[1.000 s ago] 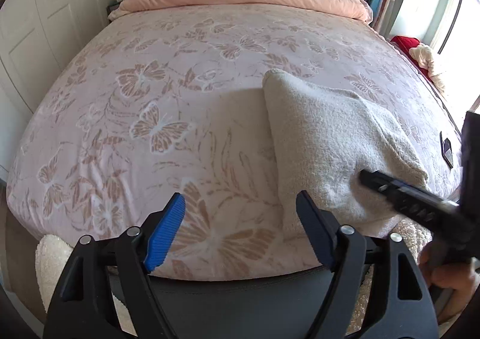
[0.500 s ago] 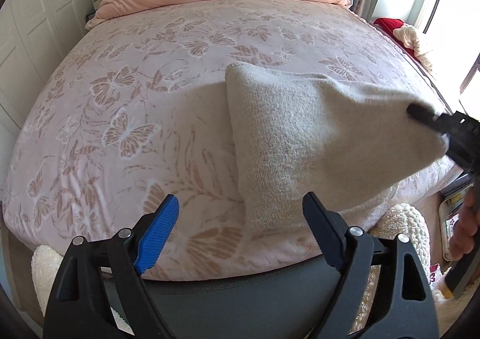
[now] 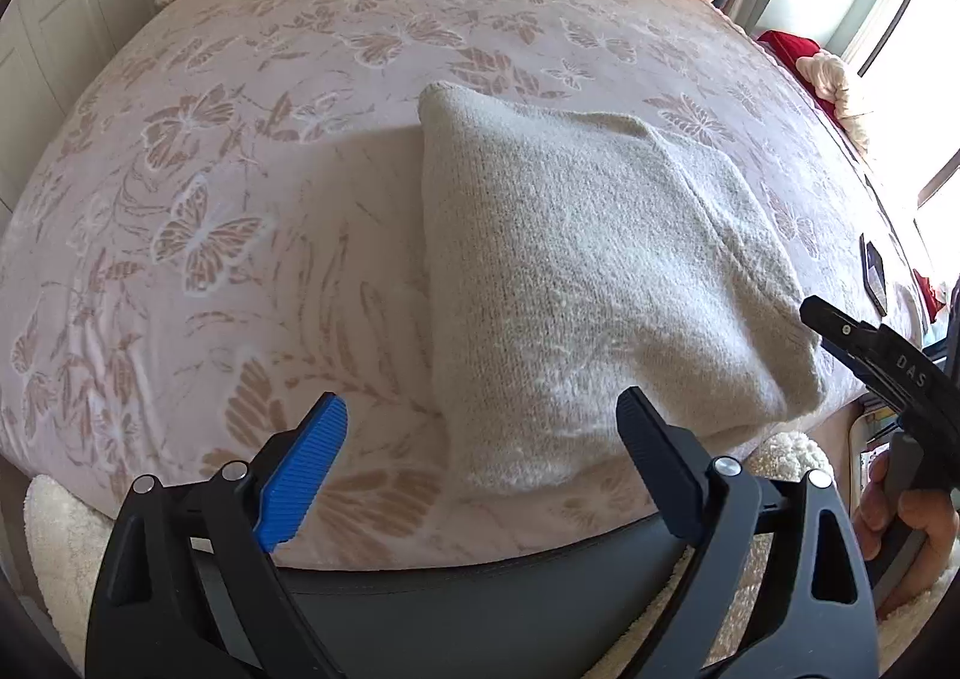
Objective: Fold small clothes
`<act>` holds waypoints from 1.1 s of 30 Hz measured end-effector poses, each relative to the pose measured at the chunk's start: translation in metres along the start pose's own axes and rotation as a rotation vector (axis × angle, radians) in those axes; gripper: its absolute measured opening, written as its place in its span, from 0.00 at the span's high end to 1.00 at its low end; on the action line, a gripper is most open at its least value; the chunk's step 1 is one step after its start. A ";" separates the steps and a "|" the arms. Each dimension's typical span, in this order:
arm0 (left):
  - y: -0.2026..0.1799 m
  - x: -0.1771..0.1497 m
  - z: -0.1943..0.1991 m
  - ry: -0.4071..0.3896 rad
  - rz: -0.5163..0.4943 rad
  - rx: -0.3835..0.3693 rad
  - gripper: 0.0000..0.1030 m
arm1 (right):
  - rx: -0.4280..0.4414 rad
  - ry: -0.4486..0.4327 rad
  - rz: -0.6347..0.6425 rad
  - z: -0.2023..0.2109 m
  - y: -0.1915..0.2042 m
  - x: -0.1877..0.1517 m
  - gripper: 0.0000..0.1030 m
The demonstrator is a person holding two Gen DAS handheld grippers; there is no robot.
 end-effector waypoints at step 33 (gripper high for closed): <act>-0.035 0.029 -0.046 0.119 -0.085 -0.181 0.51 | 0.186 0.067 -0.084 -0.027 0.027 -0.004 0.64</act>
Point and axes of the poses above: each gripper's, at about its wrist camera, not at the fingertips, and z roughly against the way its jaws point, y to its left, x to its top, the point moved 8 cm from there along -z, roughly the way its jaws point, and after that the axes turned 1 degree about -z, right-handed, at the moved point
